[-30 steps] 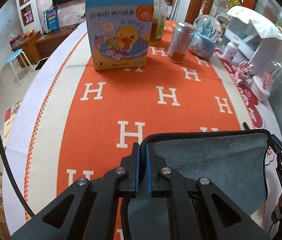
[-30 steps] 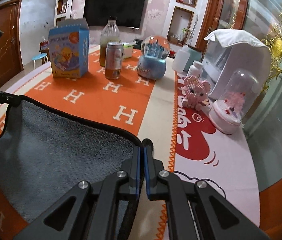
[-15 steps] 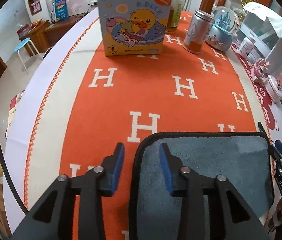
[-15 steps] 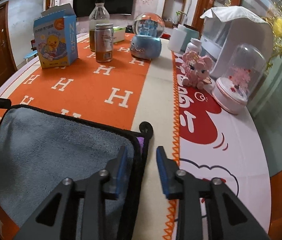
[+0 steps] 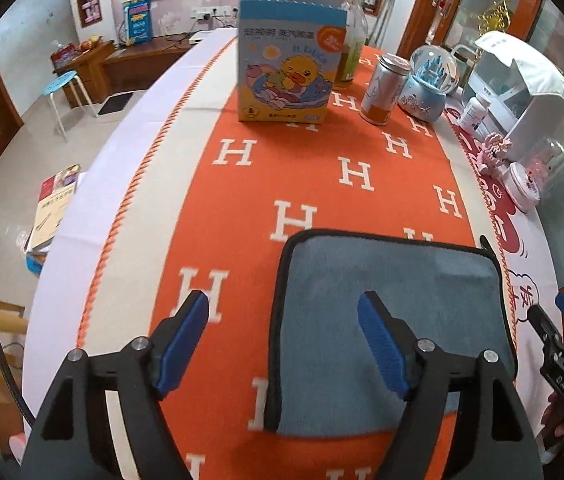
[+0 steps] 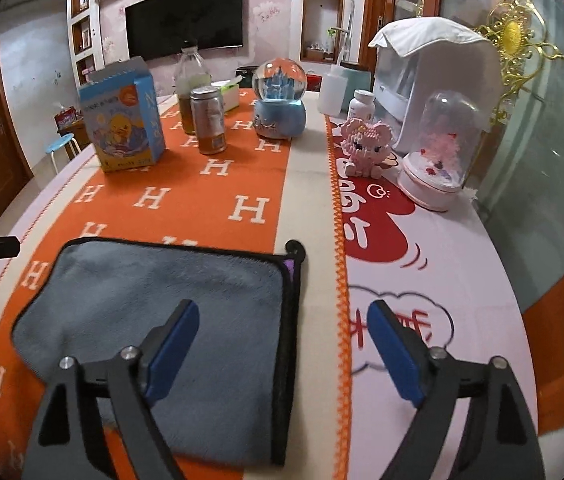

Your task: Fold towel

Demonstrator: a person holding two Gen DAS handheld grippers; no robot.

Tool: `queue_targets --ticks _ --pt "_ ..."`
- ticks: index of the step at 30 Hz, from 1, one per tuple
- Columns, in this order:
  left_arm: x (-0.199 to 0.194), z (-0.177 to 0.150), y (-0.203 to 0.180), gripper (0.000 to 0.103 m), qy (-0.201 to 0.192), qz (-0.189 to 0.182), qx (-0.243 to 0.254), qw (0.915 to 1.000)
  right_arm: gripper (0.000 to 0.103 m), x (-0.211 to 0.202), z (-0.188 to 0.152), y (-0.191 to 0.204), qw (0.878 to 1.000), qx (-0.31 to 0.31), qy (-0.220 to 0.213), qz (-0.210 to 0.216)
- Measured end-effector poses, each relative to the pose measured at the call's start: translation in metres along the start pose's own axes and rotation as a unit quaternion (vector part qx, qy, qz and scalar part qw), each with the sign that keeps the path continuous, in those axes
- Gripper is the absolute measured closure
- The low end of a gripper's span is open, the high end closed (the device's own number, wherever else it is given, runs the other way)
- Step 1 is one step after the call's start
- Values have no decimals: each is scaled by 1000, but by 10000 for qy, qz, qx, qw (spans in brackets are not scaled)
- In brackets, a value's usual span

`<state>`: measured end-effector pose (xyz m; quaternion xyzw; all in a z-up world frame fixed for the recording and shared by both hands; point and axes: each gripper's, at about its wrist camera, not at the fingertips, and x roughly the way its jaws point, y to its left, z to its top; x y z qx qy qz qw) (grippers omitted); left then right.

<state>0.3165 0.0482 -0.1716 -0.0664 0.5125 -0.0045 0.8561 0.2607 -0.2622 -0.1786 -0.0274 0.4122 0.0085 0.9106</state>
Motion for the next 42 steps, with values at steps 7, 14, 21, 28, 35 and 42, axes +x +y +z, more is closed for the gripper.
queue_targets --ticks 7,14,21,28,35,42 --pt "-45 -47 18 27 -80 -161 9 9998 2 -51 -36 22 10000 -10 42 53" --pt "-90 -105 32 15 5 -338 97 9994 0 -102 -83 47 9996 160 182 149" --pt "-130 -156 34 8 79 -629 446 9970 0 -145 -121 66 9982 420 366 209" --pt "-172 -194 22 7 -162 -717 944 9928 0 -178 -154 77 9933 708 904 97" --pt "-210 -208 6 7 -197 -513 1269 9904 0 -229 -159 83 9938 672 881 28" --pt "-239 -214 -14 7 -245 -438 1194 9916 0 -272 -142 82 9959 497 709 247"
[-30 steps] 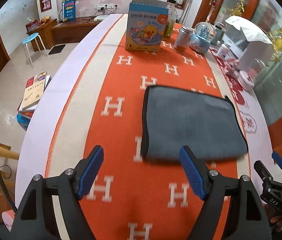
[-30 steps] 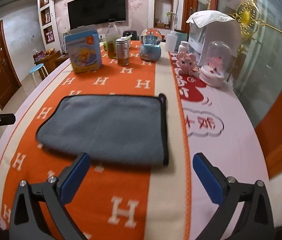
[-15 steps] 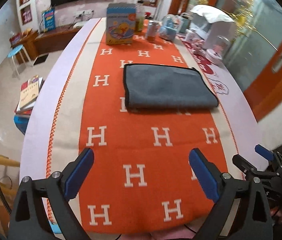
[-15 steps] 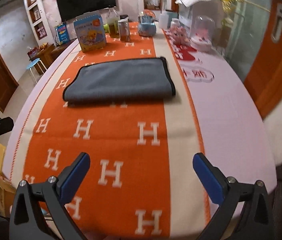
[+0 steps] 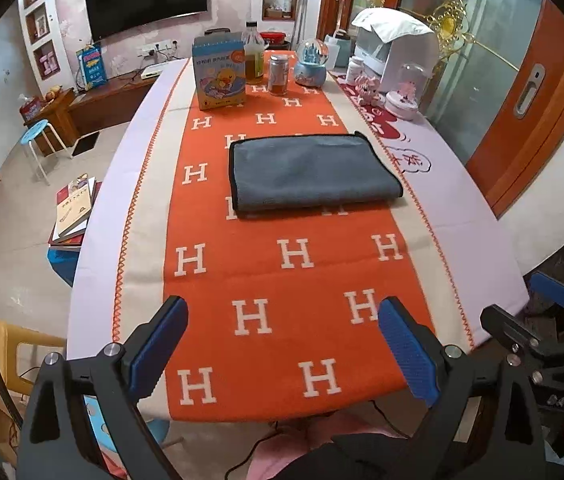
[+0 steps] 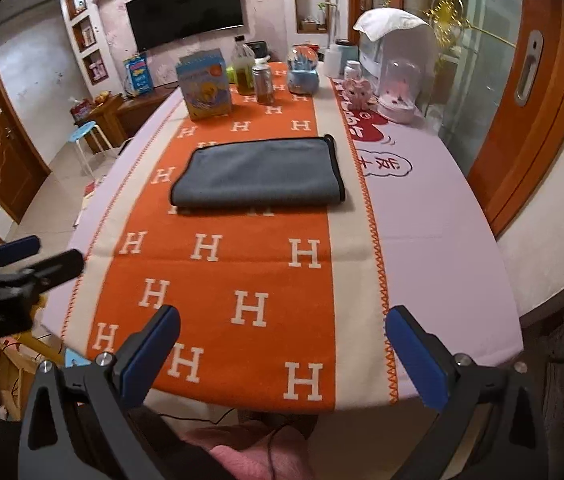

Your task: Fold towel

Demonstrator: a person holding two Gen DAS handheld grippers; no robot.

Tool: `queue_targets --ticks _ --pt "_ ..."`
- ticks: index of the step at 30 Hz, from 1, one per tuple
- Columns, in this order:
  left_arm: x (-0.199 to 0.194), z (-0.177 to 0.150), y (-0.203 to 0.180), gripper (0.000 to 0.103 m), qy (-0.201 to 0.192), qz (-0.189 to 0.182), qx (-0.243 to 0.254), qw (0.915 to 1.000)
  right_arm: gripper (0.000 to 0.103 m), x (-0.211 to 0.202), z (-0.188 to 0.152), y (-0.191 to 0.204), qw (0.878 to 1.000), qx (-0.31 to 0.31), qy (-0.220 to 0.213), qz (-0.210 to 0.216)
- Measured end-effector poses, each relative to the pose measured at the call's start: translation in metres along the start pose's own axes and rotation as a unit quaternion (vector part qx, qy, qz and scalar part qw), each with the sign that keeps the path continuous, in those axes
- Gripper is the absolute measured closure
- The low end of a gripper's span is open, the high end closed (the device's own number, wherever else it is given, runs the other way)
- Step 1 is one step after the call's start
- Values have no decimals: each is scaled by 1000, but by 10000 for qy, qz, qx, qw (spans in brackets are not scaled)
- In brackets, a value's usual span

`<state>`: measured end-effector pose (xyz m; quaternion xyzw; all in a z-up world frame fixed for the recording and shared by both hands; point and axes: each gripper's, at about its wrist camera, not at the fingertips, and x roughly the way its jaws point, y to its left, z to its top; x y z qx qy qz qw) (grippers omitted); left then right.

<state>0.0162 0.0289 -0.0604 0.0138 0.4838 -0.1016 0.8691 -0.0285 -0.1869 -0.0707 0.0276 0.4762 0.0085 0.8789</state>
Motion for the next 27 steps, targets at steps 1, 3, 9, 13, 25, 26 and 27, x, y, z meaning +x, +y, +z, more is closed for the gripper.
queue_targets --ticks 1,3,9,13,25,26,27 --pt "-3 0 -4 7 -26 18 -21 10000 0 -6 2 1 9999 -48 41 116" --pt "-11 0 -12 7 -102 71 -20 9999 0 -16 4 3 9997 -107 17 230" --pt "-32 -5 -31 7 -362 311 46 9988 0 -34 7 3 9986 -128 -121 503" --pt "-39 -8 -34 7 -521 517 -104 9972 0 -40 4 1 9981 -123 -286 539" --pt "-44 -11 -40 1 -696 890 -174 9934 0 -39 -3 -8 9988 193 -335 316" --pt "-44 -11 -40 1 -696 889 -169 9935 0 -37 -3 -9 9988 197 -301 325" --pt "-44 -11 -40 1 -694 890 -161 9935 0 -36 -3 -10 9989 208 -276 326"
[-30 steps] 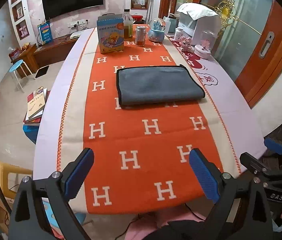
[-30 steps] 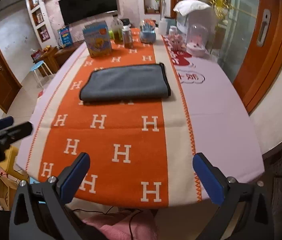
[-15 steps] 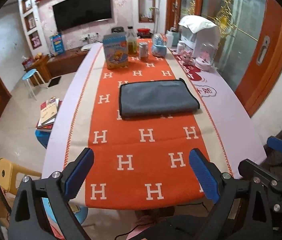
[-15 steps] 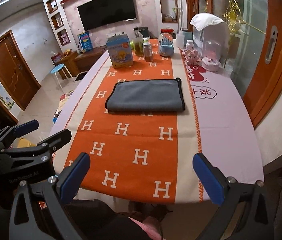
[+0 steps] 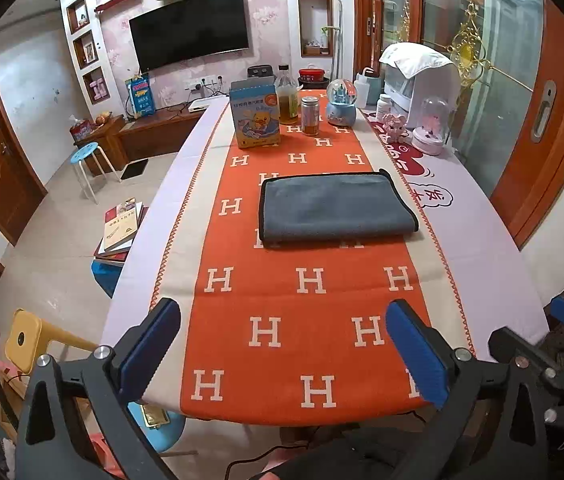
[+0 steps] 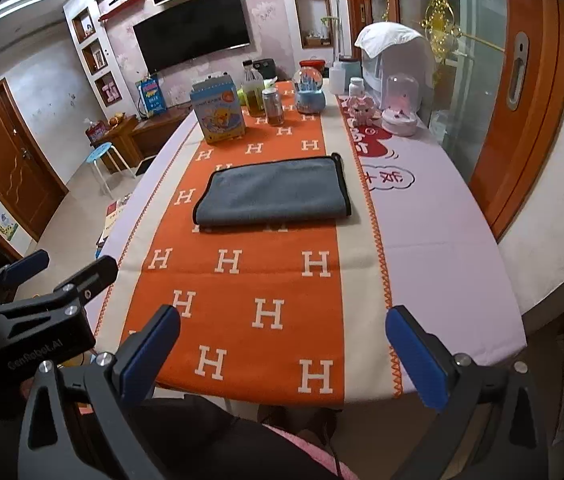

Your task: Fold towel

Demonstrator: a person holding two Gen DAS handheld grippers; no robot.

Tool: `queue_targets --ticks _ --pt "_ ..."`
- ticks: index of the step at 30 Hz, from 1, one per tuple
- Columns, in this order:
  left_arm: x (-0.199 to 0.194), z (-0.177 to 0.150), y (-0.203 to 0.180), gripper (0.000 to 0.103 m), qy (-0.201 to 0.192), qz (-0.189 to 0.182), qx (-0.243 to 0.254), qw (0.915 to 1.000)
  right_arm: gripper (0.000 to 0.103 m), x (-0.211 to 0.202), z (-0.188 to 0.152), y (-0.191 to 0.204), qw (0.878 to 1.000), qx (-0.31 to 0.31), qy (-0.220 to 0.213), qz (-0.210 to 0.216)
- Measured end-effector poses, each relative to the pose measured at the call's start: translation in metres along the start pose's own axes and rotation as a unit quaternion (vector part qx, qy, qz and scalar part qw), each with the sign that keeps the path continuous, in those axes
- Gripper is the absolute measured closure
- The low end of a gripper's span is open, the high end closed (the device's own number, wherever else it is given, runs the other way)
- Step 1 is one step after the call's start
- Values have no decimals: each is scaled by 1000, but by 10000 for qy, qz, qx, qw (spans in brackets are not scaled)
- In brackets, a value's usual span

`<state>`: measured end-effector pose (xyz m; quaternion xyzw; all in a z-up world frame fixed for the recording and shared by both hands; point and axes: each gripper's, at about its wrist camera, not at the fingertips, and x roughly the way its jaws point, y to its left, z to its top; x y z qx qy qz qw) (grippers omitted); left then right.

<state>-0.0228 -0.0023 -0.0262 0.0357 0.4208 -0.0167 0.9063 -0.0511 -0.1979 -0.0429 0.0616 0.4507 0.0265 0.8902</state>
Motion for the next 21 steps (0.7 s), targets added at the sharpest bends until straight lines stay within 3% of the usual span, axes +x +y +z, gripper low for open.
queue_targets --ticks 21 --pt "4 10 -5 1 -90 71 -42 9999 0 17 10 -4 9999 9 153 8"
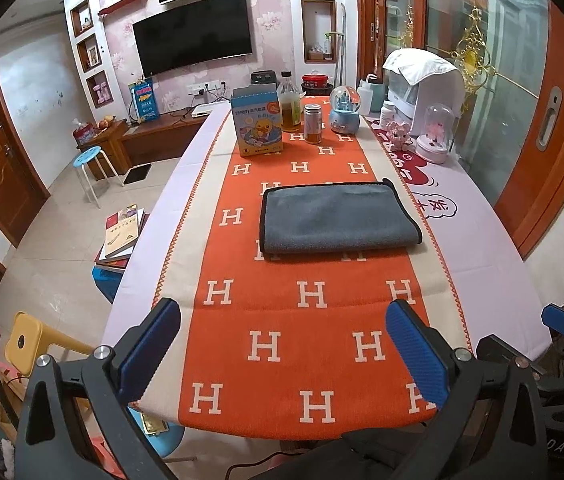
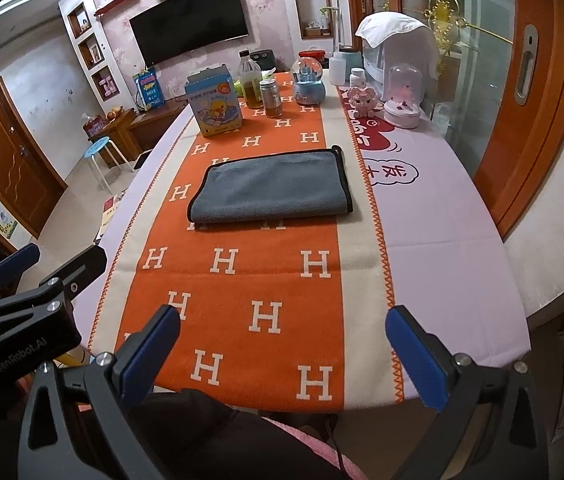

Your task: Fold towel

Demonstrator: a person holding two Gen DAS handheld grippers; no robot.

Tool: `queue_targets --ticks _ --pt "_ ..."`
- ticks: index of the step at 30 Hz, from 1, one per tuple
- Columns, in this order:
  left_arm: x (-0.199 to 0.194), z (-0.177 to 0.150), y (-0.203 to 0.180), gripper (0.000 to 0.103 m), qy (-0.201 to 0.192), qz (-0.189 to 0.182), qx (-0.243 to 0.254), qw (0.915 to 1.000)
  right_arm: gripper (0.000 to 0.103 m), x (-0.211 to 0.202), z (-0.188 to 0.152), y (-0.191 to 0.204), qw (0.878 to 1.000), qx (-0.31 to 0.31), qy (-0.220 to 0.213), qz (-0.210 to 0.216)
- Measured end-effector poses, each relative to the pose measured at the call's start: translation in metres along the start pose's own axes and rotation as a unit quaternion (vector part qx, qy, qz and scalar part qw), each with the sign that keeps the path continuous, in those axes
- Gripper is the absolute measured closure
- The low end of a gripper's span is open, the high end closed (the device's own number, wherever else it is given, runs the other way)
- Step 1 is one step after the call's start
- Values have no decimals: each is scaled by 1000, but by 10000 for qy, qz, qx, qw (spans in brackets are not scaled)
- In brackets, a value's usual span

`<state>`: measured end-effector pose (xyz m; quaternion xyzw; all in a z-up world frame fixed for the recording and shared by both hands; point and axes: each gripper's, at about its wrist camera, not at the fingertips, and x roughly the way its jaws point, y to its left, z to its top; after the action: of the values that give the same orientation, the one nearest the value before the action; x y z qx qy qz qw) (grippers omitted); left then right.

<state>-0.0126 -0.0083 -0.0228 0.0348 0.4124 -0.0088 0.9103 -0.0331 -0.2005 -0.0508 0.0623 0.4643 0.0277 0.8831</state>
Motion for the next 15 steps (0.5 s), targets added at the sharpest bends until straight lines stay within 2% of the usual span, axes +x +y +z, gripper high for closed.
queue_targets --ticks 15 --pt "14 8 0 1 106 -96 -5 9999 0 13 6 3 9998 -14 195 -47"
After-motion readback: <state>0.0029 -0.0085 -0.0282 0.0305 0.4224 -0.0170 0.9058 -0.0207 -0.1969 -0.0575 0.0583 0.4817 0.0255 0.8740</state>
